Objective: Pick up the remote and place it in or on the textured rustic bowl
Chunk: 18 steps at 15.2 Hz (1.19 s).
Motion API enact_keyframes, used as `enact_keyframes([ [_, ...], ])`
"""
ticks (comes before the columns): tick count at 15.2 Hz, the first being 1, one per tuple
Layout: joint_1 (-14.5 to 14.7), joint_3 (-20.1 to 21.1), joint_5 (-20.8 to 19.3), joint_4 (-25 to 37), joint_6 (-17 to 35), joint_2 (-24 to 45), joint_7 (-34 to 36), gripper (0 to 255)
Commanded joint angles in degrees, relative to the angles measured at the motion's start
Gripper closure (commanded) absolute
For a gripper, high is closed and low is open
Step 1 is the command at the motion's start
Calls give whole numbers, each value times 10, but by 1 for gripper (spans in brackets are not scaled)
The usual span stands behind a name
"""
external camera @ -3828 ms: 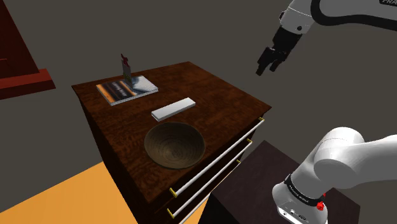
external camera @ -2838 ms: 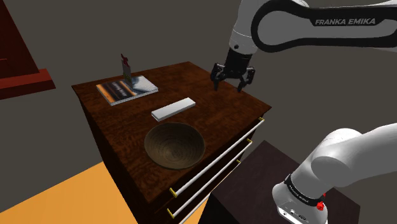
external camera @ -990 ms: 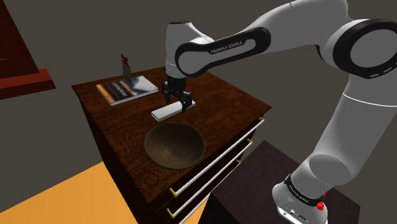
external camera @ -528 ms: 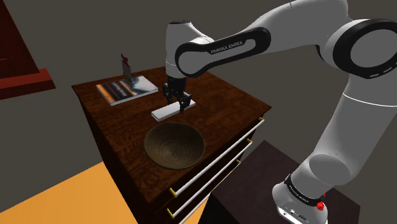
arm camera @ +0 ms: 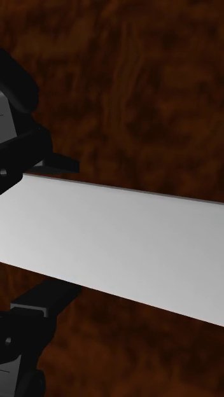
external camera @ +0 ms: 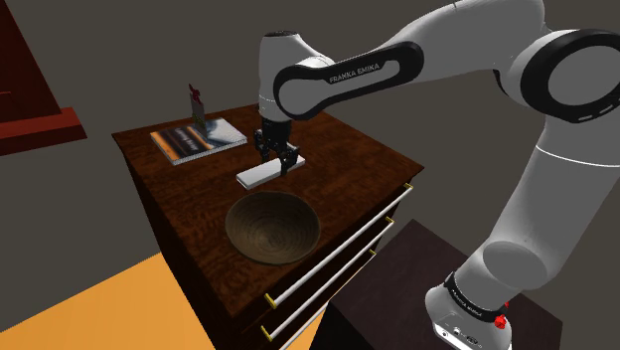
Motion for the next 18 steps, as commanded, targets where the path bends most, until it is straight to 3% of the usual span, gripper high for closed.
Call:
enact_keyframes([
  [1,0,1,3,7,-11,-4,-2,255],
  [18,-2,7,23,105,-133,-33,-16,255],
])
